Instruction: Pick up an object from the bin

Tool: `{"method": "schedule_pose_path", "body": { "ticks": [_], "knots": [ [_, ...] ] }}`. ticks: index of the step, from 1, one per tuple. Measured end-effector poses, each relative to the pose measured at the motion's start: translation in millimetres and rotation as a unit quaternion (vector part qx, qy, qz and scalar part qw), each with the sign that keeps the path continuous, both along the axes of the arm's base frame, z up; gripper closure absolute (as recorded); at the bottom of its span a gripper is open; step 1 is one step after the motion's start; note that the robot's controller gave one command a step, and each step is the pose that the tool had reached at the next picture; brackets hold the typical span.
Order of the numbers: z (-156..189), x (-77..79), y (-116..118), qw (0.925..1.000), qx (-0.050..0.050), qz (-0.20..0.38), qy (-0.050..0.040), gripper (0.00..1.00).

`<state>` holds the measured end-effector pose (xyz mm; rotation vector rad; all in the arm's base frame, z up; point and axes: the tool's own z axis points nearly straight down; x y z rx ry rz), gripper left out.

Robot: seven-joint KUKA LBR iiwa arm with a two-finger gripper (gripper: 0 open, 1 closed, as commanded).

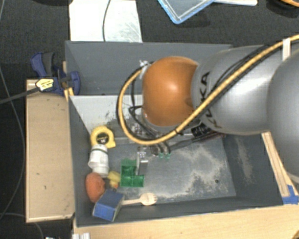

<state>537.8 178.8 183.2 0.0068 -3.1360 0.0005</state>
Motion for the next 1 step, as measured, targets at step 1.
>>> {"method": "schedule_pose_path", "body": {
  "ticks": [1],
  "knots": [
    [4.7, 1.7, -1.2, 1.0000, 0.001, -0.003, -0.0039, 0.00]
  ]
}}
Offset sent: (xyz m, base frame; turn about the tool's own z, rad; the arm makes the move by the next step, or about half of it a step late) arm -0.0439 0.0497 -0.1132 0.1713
